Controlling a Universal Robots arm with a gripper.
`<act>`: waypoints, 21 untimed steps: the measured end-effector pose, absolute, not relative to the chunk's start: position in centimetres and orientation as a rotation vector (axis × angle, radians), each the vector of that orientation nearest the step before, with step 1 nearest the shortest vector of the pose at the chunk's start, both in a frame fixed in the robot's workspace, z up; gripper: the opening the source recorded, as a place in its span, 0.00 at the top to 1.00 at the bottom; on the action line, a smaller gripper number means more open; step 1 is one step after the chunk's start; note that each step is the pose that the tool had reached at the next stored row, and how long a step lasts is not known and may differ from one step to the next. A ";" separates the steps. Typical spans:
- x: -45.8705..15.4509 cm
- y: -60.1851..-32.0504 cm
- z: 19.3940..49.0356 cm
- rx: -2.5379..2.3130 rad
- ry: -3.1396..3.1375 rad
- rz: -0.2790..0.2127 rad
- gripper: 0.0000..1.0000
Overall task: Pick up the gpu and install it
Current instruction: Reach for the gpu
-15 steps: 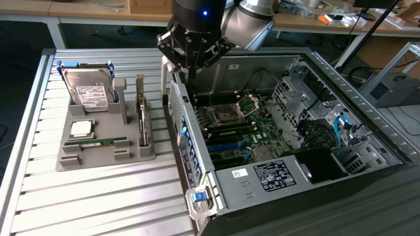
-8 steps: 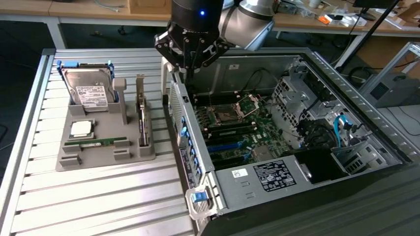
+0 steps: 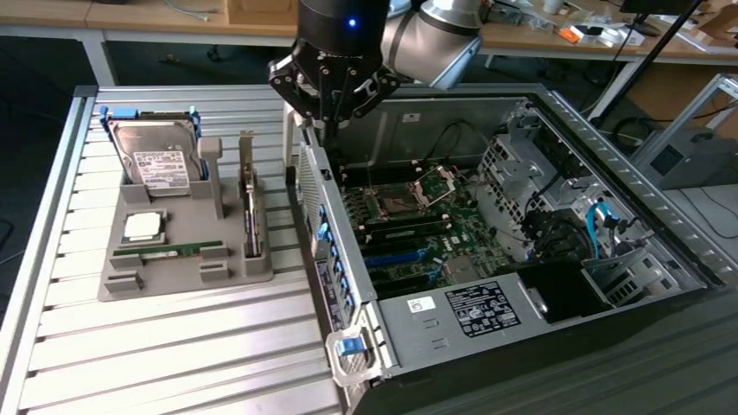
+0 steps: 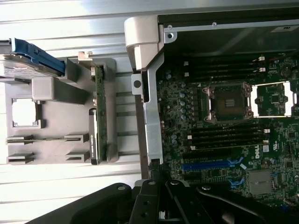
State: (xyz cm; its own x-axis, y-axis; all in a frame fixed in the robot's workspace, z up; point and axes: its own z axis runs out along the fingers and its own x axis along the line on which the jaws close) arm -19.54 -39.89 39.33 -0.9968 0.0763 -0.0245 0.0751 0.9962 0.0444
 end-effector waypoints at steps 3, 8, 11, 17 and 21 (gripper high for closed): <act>-19.6 -39.9 39.3 0.118 3.112 0.068 0.89; -19.9 -39.9 39.3 0.118 3.113 0.068 0.89; -20.1 -39.9 39.3 0.118 3.113 0.068 0.89; -20.3 -39.9 39.3 0.118 3.113 0.068 0.89; -20.5 -39.9 39.3 0.118 3.112 0.068 0.89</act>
